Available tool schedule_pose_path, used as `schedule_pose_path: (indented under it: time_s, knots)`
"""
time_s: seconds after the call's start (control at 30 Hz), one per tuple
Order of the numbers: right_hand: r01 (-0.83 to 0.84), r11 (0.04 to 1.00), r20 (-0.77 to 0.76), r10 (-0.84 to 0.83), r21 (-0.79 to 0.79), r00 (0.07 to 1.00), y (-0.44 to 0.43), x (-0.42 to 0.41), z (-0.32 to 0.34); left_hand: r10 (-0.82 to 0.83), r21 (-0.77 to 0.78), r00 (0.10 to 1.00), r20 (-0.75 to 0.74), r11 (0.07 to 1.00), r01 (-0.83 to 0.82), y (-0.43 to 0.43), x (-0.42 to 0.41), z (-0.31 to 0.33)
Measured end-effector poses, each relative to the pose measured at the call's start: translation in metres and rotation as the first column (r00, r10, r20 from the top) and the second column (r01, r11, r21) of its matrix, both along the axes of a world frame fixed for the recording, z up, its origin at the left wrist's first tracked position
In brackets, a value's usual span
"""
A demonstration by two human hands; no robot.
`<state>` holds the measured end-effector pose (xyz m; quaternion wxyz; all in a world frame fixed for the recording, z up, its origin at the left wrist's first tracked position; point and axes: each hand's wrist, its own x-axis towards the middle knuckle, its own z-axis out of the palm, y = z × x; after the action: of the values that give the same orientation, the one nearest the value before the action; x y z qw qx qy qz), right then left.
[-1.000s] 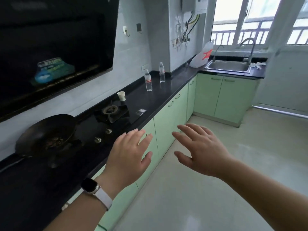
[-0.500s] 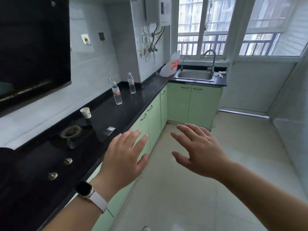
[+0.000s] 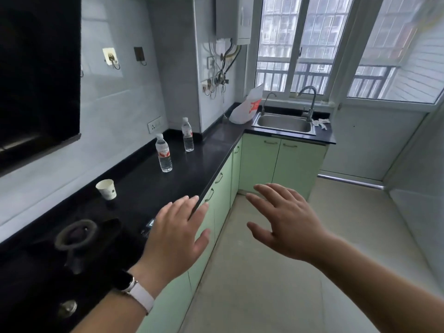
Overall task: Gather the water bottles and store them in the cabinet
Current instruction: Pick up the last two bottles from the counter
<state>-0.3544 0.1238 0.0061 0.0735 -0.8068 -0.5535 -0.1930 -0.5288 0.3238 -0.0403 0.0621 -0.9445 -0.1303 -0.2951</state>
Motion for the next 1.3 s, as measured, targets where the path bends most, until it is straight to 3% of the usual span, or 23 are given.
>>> schedule_pose_path:
  time_s: [0.53, 1.07, 1.3]
  knots:
    - [-0.078, 0.997, -0.076, 0.075, -0.029, 0.994, 0.122, 0.095, -0.015, 0.078, -0.044, 0.995, -0.056, 0.996, -0.08, 0.108, 0.073, -0.005]
    - [-0.219, 0.975, -0.084, 0.221, 0.032, 0.972, 0.195, 0.339, -0.018, 0.205, 0.048, 0.974, -0.098, 0.978, -0.202, 0.161, 0.3, 0.021]
    - [-0.26, 0.965, -0.143, 0.26, 0.022, 0.955, 0.222, 0.402, -0.031, 0.28, 0.059, 0.948, -0.15, 0.96, -0.274, 0.18, 0.35, 0.008]
